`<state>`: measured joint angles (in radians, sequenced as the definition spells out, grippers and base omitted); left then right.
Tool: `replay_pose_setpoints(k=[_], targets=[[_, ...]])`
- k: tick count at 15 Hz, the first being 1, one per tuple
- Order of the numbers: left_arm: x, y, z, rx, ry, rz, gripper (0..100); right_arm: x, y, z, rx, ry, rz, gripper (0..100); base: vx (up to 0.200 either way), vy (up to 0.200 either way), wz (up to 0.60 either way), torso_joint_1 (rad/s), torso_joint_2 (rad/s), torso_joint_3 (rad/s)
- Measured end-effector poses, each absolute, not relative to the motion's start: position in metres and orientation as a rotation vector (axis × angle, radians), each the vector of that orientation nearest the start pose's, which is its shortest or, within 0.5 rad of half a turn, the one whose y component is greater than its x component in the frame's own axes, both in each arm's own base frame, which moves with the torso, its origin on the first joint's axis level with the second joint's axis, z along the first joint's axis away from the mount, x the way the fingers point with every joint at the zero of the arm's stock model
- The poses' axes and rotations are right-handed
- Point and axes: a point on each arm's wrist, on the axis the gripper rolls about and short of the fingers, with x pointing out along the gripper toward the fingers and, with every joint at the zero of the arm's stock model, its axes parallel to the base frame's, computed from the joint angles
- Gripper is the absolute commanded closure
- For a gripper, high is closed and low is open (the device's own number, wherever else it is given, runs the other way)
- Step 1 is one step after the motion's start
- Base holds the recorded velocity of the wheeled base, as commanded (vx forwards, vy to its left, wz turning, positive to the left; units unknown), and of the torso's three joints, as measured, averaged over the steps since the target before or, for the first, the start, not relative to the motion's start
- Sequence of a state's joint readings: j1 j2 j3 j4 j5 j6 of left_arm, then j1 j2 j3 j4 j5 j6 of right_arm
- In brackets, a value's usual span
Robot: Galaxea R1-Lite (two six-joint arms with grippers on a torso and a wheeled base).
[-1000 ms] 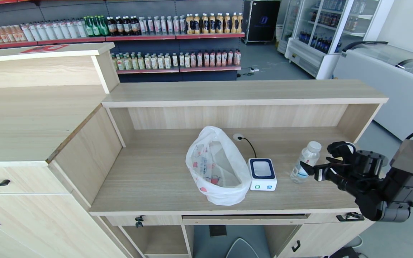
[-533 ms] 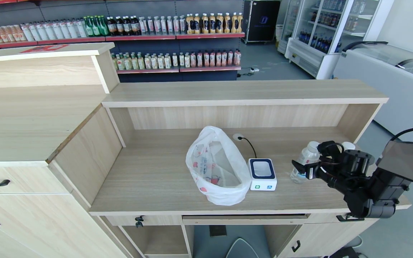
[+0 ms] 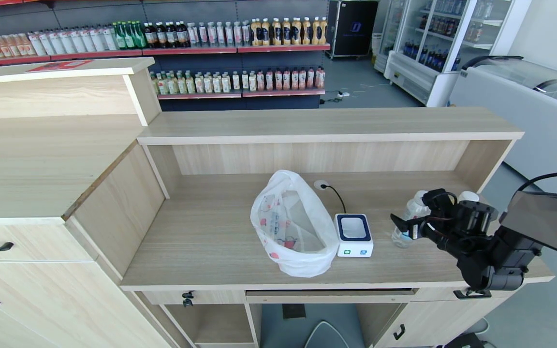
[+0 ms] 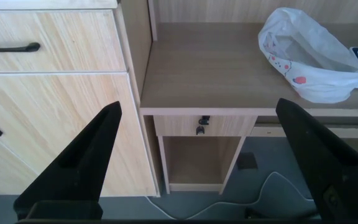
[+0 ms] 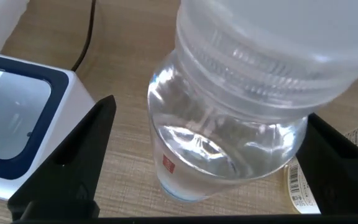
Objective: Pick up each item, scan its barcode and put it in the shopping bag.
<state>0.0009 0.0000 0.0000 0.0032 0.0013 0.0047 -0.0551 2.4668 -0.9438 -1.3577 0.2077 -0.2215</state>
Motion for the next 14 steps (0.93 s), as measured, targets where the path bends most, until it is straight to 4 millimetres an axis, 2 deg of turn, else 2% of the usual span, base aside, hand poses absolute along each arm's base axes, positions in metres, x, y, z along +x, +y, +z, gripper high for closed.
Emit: replay_pose_setpoints(k=[11,12,14], targets=[[-0.023,0.0,0.075,0.005,0.003,0.003,0,0.432,-0.017,-0.01,-0.195,0.126,0.175,0,0.0,0.0,0.0,0.0,0.0,0.0],[-0.023,0.0,0.075,0.005,0.003,0.003,0,0.433,-0.017,-0.012,-0.195,0.126,0.176,100,0.0,0.0,0.0,0.0,0.0,0.0],[-0.023,0.0,0.075,0.005,0.003,0.003,0,0.435,-0.019,-0.014,-0.194,0.126,0.173,100,0.0,0.0,0.0,0.0,0.0,0.0]])
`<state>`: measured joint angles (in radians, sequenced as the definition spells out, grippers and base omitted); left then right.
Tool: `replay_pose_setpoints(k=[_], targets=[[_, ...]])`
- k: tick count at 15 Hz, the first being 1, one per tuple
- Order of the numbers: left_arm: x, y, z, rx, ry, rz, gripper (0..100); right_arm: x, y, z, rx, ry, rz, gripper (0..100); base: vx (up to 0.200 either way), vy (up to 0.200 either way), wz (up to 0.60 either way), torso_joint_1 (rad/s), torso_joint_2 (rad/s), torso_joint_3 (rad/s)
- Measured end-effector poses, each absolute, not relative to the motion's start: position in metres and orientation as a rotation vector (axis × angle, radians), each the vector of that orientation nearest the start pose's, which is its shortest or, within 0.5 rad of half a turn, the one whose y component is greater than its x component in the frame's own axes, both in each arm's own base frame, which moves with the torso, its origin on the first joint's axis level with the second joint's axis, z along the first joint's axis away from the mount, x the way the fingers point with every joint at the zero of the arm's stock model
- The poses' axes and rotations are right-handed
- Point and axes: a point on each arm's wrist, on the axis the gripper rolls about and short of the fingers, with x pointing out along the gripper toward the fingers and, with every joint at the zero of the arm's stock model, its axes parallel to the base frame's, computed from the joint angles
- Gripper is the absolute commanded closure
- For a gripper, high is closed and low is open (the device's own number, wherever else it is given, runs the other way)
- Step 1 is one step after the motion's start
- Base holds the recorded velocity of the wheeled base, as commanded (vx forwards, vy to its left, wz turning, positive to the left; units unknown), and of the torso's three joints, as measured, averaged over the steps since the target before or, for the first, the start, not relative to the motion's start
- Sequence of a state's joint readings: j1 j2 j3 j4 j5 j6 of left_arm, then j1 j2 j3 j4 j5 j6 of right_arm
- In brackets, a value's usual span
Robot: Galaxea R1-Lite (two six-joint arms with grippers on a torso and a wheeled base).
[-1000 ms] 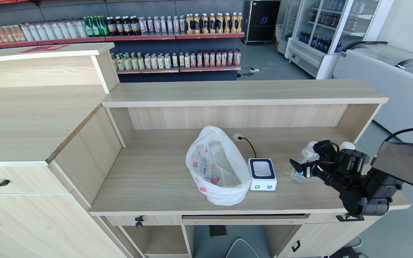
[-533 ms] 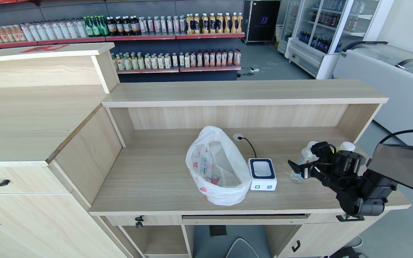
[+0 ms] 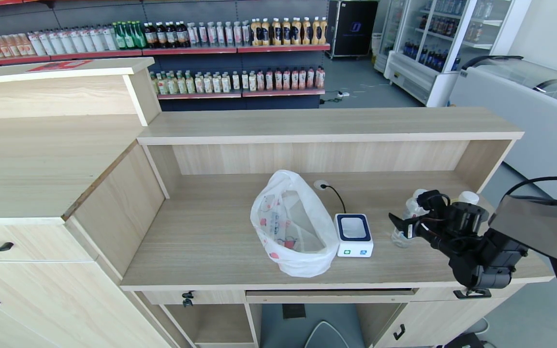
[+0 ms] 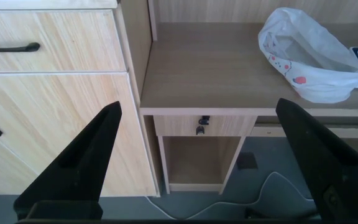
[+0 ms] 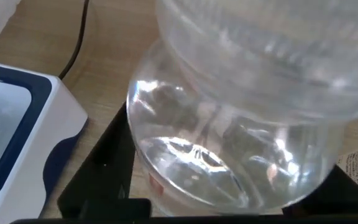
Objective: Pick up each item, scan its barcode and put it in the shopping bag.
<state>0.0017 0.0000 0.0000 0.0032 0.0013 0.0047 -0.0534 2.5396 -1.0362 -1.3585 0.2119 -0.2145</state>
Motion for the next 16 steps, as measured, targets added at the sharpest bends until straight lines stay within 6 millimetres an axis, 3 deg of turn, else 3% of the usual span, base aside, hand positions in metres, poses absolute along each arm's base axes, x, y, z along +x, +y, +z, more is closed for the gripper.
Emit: replay_pose_setpoints(k=[11,14,16], targets=[[-0.023,0.0,0.075,0.005,0.003,0.002,0,0.433,-0.025,-0.016,-0.2,0.135,0.157,100,0.0,0.0,0.0,0.0,0.0,0.0],[-0.023,0.0,0.075,0.004,0.003,0.003,0,0.431,-0.024,0.006,-0.109,0.165,0.155,100,0.0,0.0,0.0,0.0,0.0,0.0],[-0.023,0.0,0.075,0.005,0.003,0.002,0,0.424,-0.022,0.042,0.017,0.223,0.16,100,0.0,0.0,0.0,0.0,0.0,0.0]])
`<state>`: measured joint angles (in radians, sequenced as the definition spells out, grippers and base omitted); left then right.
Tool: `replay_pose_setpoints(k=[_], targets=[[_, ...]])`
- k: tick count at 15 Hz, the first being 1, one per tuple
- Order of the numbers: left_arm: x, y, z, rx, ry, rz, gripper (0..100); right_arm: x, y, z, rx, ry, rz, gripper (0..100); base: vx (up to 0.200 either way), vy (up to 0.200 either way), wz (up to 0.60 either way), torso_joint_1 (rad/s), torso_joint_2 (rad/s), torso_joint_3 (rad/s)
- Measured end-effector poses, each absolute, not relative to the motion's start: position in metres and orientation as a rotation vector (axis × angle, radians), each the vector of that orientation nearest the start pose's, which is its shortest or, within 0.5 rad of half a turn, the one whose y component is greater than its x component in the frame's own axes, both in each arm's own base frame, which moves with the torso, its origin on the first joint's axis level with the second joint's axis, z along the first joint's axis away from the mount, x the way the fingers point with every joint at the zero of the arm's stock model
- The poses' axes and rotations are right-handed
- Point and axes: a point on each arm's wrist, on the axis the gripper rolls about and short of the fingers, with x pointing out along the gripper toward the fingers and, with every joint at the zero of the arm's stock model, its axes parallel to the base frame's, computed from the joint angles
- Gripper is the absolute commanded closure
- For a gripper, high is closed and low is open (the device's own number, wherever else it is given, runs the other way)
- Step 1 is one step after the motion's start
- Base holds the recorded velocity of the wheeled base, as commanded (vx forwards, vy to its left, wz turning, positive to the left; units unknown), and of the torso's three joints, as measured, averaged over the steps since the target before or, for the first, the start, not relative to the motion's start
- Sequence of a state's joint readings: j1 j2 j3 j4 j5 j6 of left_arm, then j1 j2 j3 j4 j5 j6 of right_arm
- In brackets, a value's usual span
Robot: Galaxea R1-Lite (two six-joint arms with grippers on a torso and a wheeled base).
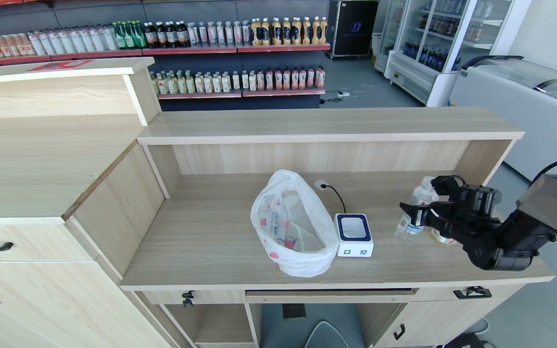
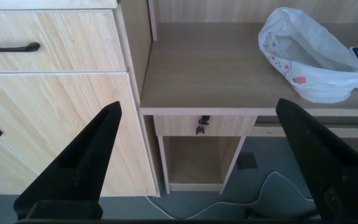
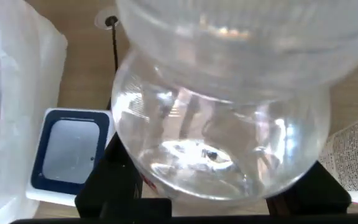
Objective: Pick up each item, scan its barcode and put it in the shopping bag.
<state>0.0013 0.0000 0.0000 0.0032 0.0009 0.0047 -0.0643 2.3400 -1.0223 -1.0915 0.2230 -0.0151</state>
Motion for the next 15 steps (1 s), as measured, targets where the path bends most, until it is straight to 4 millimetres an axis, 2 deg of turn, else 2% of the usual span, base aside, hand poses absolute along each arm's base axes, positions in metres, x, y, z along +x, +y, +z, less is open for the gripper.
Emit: replay_pose_setpoints(k=[2,4,7,9,11,15], targets=[[-0.023,0.0,0.075,0.004,0.003,0.003,0,0.407,-0.019,0.091,0.167,0.296,0.203,100,0.0,0.0,0.0,0.0,0.0,0.0],[-0.023,0.0,0.075,0.004,0.003,0.003,0,0.378,-0.014,0.141,0.333,0.396,0.296,100,0.0,0.0,0.0,0.0,0.0,0.0],[-0.023,0.0,0.075,0.004,0.003,0.003,0,0.323,-0.004,0.213,0.476,0.402,0.609,100,0.0,0.0,0.0,0.0,0.0,0.0],[-0.023,0.0,0.075,0.004,0.003,0.002,0,0.294,0.0,0.241,0.478,0.37,0.771,100,0.0,0.0,0.0,0.0,0.0,0.0],[-0.023,0.0,0.075,0.005,0.003,0.002,0,0.268,0.005,0.26,0.455,0.337,0.911,100,0.0,0.0,0.0,0.0,0.0,0.0],[-0.023,0.0,0.075,0.004,0.003,0.003,0,0.223,0.014,0.276,0.409,0.313,1.142,100,0.0,0.0,0.0,0.0,0.0,0.0]])
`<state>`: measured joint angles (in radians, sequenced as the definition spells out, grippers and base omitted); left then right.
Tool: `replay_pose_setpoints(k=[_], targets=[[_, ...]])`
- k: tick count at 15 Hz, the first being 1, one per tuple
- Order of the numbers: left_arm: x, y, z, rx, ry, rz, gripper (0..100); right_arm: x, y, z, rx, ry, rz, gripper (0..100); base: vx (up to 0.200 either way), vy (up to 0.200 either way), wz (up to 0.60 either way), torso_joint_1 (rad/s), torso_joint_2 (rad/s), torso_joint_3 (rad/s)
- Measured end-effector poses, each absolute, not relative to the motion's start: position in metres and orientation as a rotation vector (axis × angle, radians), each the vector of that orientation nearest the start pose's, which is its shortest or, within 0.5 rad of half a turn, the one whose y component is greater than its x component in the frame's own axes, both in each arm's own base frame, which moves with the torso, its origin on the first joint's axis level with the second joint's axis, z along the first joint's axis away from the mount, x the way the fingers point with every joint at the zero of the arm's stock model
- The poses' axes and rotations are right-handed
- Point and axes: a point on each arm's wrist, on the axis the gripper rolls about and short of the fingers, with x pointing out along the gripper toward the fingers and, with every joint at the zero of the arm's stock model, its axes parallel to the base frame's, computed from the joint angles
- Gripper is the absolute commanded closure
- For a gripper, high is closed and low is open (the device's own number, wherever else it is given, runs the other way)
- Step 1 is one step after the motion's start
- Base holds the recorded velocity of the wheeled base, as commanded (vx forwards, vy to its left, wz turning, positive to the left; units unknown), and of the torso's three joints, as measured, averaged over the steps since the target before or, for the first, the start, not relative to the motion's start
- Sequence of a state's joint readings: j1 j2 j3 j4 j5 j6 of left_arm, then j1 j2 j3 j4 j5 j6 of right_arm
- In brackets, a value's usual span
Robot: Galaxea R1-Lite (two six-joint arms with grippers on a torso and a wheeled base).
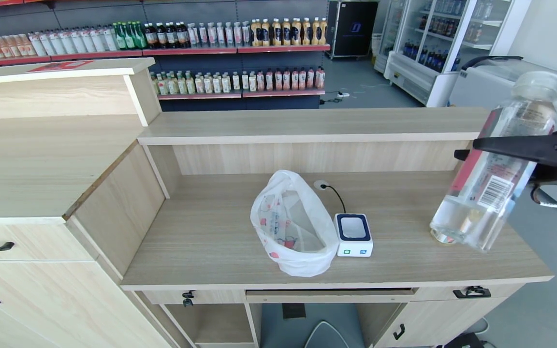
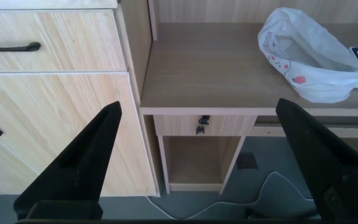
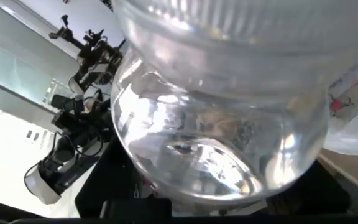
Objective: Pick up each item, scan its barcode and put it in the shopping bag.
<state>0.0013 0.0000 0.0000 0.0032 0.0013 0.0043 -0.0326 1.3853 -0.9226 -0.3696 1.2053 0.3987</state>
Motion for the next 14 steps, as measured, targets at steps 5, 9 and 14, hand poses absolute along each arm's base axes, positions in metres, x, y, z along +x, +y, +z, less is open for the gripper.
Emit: replay_pose_setpoints(k=[5,9,14], targets=[[-0.023,0.0,0.075,0.005,0.003,0.002,0,0.189,0.024,0.282,0.372,0.298,1.262,100,0.0,0.0,0.0,0.0,0.0,0.0],[-0.023,0.0,0.075,0.004,0.003,0.002,0,0.162,0.032,0.276,0.359,0.316,1.37,100,0.0,0.0,0.0,0.0,0.0,0.0],[-0.023,0.0,0.075,0.004,0.003,0.003,0,0.149,0.033,0.267,0.373,0.352,1.377,100,0.0,0.0,0.0,0.0,0.0,0.0]])
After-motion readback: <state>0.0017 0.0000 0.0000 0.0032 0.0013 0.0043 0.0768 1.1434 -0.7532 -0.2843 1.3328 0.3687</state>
